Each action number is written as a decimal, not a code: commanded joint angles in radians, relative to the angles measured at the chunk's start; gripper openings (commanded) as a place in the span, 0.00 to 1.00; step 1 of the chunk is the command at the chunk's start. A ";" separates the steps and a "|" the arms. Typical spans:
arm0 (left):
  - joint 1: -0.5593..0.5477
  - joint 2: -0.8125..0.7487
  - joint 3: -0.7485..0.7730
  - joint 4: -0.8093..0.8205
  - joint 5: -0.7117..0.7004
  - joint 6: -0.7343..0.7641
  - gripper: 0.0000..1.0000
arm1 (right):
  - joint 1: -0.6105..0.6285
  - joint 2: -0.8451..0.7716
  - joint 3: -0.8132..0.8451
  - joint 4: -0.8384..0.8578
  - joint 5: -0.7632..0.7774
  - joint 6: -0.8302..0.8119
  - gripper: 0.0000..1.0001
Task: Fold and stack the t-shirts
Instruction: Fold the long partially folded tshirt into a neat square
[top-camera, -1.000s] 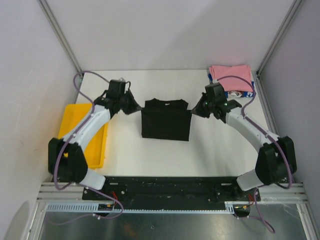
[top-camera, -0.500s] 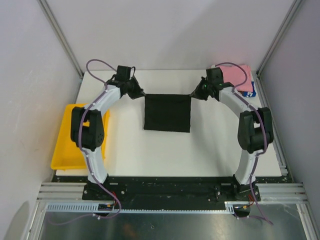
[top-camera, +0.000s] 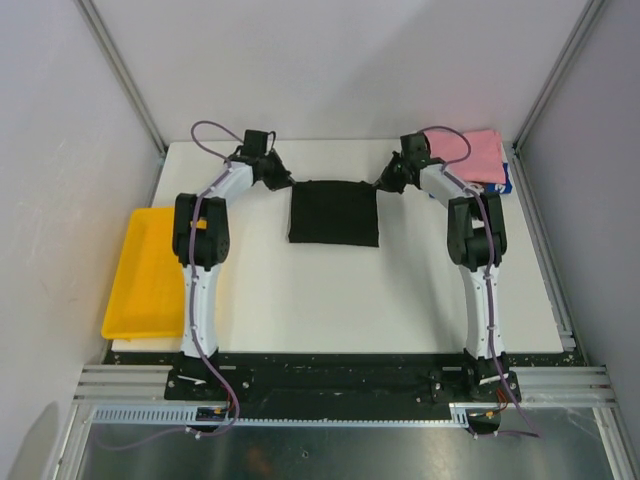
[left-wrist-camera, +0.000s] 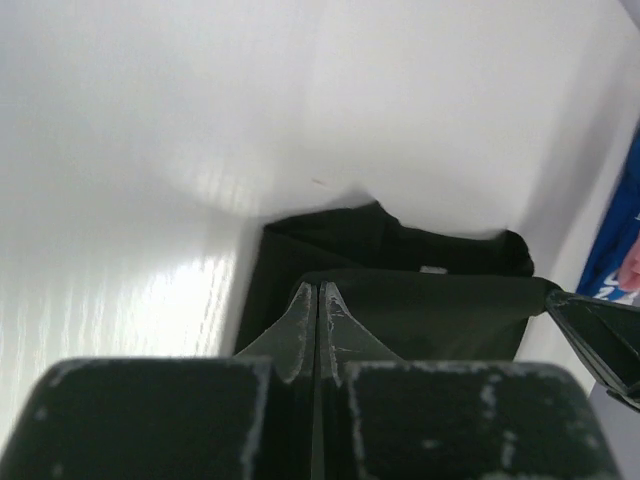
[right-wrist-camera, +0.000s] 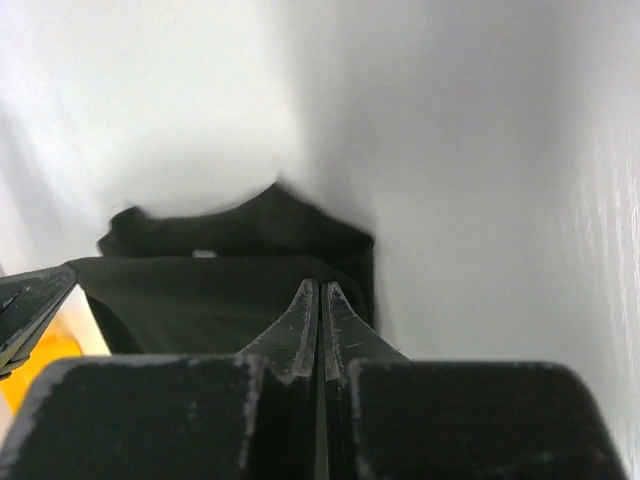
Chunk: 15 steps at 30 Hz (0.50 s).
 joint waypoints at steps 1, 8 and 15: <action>0.024 0.057 0.082 0.052 0.037 -0.007 0.00 | -0.017 0.077 0.110 0.008 -0.019 -0.002 0.00; 0.036 0.066 0.098 0.084 0.043 -0.009 0.00 | -0.025 0.083 0.157 0.008 -0.008 -0.003 0.02; 0.076 0.056 0.120 0.110 0.083 0.007 0.29 | -0.041 0.066 0.222 -0.017 -0.017 -0.016 0.33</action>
